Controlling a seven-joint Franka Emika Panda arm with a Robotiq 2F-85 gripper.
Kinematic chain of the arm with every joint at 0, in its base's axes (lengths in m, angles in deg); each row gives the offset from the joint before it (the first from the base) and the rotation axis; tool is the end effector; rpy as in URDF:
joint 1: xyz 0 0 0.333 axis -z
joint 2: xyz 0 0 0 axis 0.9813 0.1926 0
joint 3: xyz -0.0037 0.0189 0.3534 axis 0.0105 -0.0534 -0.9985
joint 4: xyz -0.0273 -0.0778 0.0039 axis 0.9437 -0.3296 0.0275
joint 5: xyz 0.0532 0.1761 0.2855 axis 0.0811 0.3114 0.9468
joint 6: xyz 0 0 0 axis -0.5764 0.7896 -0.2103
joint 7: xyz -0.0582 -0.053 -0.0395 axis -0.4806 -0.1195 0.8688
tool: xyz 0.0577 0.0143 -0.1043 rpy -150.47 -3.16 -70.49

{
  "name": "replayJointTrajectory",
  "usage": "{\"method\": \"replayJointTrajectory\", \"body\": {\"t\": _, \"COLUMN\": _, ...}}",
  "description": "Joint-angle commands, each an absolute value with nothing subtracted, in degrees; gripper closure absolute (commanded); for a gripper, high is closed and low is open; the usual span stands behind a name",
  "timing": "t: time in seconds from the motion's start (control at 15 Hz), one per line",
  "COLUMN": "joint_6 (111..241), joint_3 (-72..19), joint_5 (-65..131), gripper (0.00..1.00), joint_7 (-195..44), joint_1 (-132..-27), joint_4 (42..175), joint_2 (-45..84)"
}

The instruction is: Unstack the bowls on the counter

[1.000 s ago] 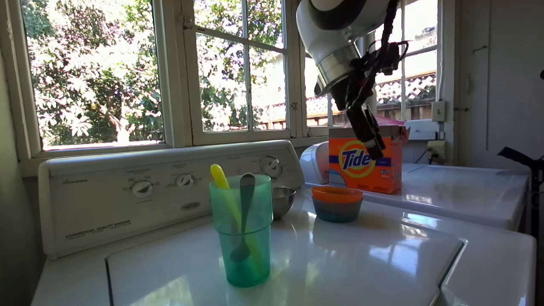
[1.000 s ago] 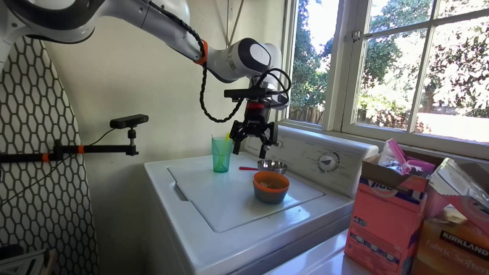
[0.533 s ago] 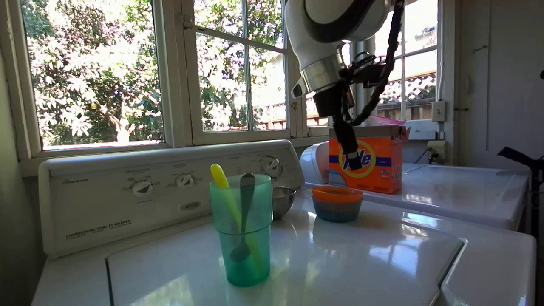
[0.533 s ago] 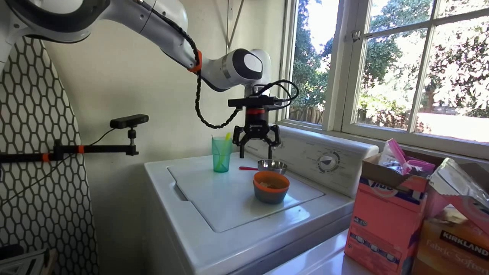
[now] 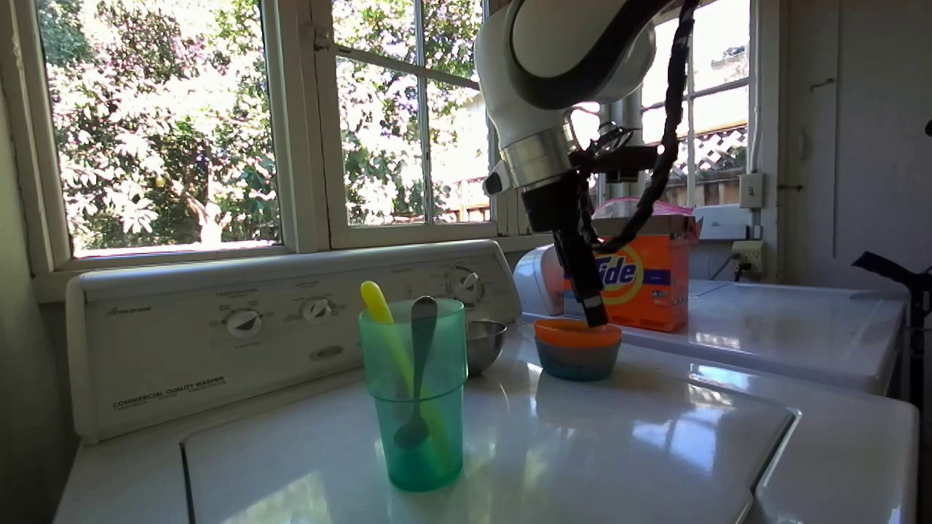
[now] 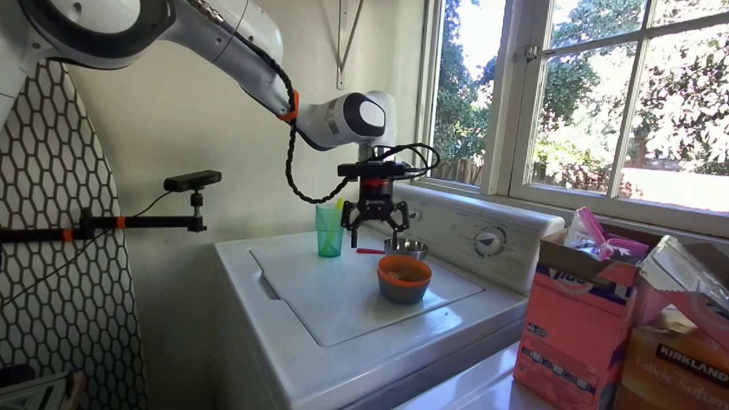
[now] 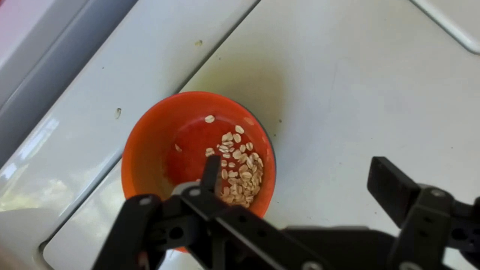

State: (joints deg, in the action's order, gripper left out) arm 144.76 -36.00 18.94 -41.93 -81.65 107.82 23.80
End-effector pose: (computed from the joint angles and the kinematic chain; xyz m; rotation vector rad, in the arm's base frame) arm 0.6055 0.0522 0.4561 2.7130 1.0602 -0.2983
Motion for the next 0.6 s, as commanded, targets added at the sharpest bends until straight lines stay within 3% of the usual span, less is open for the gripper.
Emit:
{"method": "replayJointTrajectory", "body": {"t": 0.0, "joint_6": 146.3, "joint_3": -36.4, "joint_5": 20.1, "gripper": 0.00, "joint_7": -41.1, "joint_1": -81.6, "joint_4": 107.9, "joint_2": 25.4}}
{"method": "replayJointTrajectory", "body": {"t": 0.53, "joint_6": 146.6, "joint_3": -36.7, "joint_5": 28.0, "gripper": 0.12, "joint_7": -38.8, "joint_1": -79.0, "joint_4": 106.5, "joint_2": 27.5}}
